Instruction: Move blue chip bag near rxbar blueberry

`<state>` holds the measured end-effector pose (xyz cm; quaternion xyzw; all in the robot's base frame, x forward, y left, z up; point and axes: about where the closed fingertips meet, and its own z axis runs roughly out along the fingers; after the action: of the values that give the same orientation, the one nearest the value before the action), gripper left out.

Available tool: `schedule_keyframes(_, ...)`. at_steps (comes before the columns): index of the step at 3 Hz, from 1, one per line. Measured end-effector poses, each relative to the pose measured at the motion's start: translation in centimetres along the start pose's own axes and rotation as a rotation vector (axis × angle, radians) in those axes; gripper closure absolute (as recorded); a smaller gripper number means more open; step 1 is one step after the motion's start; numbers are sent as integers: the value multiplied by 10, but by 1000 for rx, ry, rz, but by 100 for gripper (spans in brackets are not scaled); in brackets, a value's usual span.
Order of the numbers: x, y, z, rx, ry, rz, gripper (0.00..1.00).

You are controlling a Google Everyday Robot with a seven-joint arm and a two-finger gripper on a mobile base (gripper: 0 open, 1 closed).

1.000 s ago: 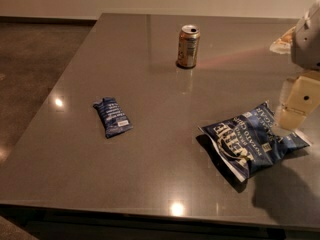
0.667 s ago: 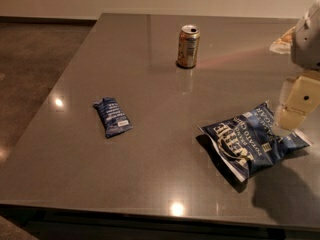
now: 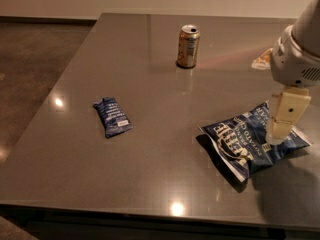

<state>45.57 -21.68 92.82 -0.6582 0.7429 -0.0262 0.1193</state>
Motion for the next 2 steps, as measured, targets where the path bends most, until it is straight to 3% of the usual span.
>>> schedule_keyframes(2, 7, 2, 39, -88, 18, -62, 0)
